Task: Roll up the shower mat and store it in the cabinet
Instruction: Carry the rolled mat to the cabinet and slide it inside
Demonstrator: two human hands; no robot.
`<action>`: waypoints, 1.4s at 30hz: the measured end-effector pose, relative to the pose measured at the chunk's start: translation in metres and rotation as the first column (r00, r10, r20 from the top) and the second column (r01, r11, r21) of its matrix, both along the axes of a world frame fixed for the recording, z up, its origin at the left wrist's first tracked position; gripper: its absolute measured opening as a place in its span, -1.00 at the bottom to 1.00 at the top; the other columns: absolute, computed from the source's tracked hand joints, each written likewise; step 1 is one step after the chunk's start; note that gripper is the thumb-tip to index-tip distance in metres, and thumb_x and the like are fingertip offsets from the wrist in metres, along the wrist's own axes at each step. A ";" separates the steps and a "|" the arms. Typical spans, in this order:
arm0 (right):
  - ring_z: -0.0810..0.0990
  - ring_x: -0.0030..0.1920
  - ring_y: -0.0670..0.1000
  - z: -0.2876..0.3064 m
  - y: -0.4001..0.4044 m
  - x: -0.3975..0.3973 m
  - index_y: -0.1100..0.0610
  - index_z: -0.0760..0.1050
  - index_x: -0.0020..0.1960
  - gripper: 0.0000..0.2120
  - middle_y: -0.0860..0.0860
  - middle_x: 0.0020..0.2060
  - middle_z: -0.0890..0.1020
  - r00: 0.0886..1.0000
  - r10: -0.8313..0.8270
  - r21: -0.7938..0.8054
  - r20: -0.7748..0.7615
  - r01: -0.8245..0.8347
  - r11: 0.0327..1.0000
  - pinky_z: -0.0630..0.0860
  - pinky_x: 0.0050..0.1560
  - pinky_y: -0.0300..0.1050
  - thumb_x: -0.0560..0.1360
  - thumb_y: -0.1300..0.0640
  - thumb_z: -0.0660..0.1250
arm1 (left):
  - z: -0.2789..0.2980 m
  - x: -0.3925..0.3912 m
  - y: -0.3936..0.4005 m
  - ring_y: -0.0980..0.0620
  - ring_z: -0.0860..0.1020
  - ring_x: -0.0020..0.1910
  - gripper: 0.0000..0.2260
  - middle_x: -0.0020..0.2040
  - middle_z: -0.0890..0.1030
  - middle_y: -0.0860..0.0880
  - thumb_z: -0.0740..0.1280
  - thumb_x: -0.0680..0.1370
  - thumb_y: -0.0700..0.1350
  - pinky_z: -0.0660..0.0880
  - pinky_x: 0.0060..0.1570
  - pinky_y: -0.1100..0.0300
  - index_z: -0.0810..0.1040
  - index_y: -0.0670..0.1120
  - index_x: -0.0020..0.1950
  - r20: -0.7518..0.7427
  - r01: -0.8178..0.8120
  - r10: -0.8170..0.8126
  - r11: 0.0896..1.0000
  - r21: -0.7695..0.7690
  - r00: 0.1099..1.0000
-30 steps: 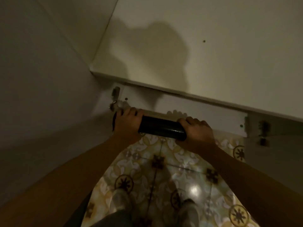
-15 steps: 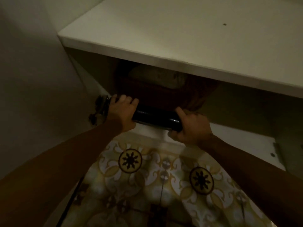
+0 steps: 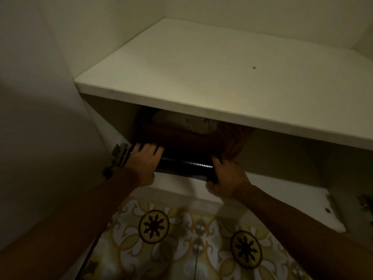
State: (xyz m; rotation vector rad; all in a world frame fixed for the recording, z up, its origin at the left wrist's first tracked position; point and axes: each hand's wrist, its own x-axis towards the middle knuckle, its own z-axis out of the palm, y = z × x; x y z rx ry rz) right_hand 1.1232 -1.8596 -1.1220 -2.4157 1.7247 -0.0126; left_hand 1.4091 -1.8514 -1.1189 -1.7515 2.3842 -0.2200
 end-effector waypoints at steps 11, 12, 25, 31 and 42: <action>0.32 0.39 0.23 0.005 0.008 0.015 -0.07 -0.05 0.56 0.00 0.11 0.45 0.26 0.996 0.053 -0.037 -0.076 -0.056 0.998 0.33 0.34 0.21 0.31 -0.26 0.42 | 0.015 0.003 0.005 -0.15 0.23 0.42 -0.13 0.43 0.24 -0.14 0.40 0.37 -0.03 0.21 0.40 -0.22 -0.05 -0.09 0.53 0.061 0.004 -0.007 0.999 0.044 0.998; 0.30 0.40 0.23 0.006 0.008 0.015 -0.07 -0.05 0.56 0.00 0.11 0.45 0.25 0.995 0.061 -0.039 -0.078 -0.064 0.997 0.32 0.35 0.22 0.31 -0.25 0.42 | 0.017 0.003 0.005 -0.15 0.23 0.42 -0.13 0.43 0.24 -0.14 0.40 0.38 -0.04 0.20 0.41 -0.19 -0.06 -0.10 0.54 0.064 0.006 -0.008 0.999 0.043 0.998; 0.46 0.28 0.21 0.009 0.009 0.008 -0.02 0.06 0.56 -0.17 0.12 0.38 0.41 0.988 0.063 -0.081 -0.141 -0.075 0.994 0.50 0.14 0.08 0.45 -0.07 0.44 | 0.007 0.014 0.005 -0.12 0.58 -0.04 -0.33 0.05 0.61 -0.12 0.55 0.20 -0.17 0.55 0.00 0.06 0.49 -0.14 0.30 0.110 0.116 -0.103 0.986 -0.119 0.989; 0.43 0.31 0.23 0.008 0.003 -0.001 -0.06 -0.04 0.58 -0.03 0.14 0.40 0.36 0.997 0.032 0.042 -0.076 -0.029 0.999 0.45 0.24 0.13 0.36 -0.04 0.48 | 0.011 0.012 -0.003 -0.14 0.34 0.33 -0.15 0.35 0.36 -0.12 0.42 0.36 -0.09 0.24 0.38 -0.18 0.00 -0.08 0.51 0.059 0.014 -0.019 0.996 0.083 0.998; 0.31 0.40 0.26 0.008 0.005 -0.012 -0.15 -0.16 0.57 0.06 0.17 0.46 0.24 0.991 0.084 0.029 -0.105 -0.081 0.996 0.30 0.36 0.24 0.31 -0.30 0.44 | 0.007 0.014 0.000 -0.13 0.32 0.32 -0.06 0.35 0.32 -0.13 0.44 0.34 -0.01 0.20 0.41 -0.07 -0.08 -0.06 0.54 -0.014 0.098 -0.097 0.995 0.032 0.995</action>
